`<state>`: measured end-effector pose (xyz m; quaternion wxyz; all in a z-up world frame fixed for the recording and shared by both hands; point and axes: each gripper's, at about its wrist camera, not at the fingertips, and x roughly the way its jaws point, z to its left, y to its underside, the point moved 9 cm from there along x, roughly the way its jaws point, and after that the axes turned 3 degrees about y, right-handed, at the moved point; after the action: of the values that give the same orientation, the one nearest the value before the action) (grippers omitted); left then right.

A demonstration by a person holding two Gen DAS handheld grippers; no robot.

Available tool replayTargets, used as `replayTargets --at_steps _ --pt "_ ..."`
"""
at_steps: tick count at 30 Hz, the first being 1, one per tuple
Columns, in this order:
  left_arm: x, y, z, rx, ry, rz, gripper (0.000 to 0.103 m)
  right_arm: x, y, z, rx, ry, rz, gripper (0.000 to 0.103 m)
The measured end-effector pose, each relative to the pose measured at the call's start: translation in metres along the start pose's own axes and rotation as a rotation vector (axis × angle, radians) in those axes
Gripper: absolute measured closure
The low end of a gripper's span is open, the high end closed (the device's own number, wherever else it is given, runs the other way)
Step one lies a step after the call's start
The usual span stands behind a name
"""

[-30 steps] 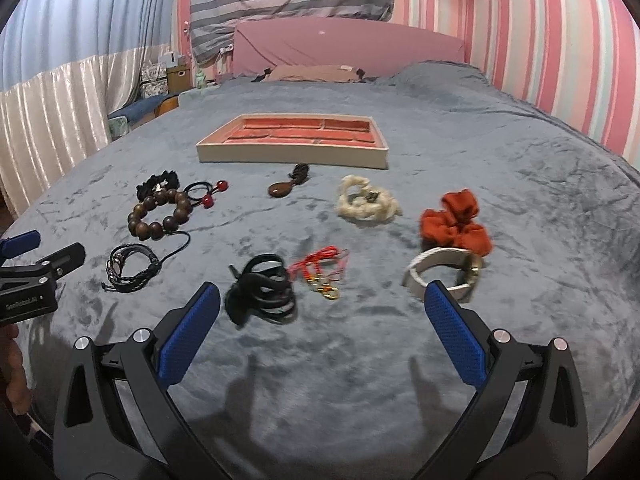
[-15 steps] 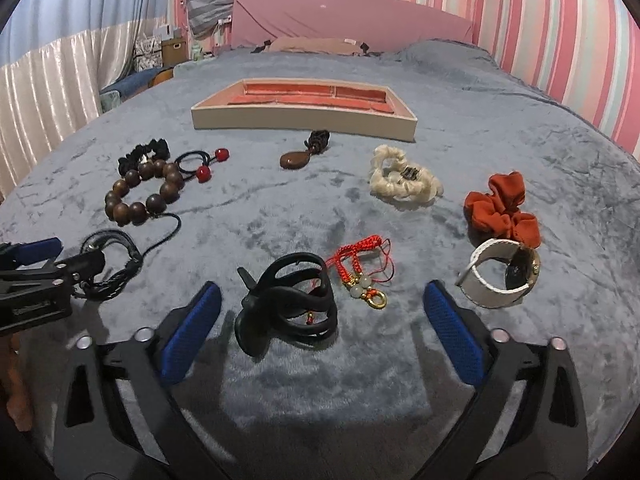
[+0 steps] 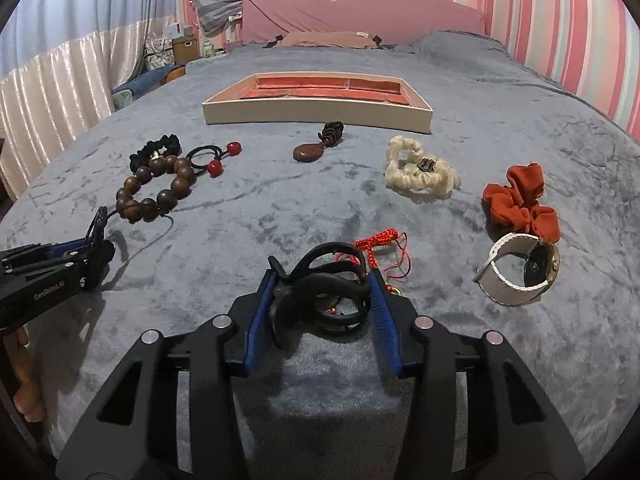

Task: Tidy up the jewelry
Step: 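Grasp the braided leather bracelet with left tool while right tool grasps black hair clip, then carry both items to the brick-lined tray and open both tools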

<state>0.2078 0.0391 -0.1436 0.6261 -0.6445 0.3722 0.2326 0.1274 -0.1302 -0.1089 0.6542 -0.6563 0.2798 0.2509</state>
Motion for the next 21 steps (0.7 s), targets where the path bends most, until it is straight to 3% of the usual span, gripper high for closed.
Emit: replayTargets --at_steps 3,13,21 --pt "-0.002 0.0 -0.001 -0.002 0.003 -0.003 0.084 -0.004 -0.002 -0.003 0.008 -0.013 -0.012 0.057" --pt "-0.006 -0.003 -0.004 0.006 0.01 -0.015 0.088 -0.01 -0.019 -0.026 0.047 -0.055 -0.042 0.057" --pt "-0.022 -0.025 -0.019 0.025 0.005 -0.066 0.09 -0.008 -0.045 -0.051 0.076 -0.072 -0.07 0.057"
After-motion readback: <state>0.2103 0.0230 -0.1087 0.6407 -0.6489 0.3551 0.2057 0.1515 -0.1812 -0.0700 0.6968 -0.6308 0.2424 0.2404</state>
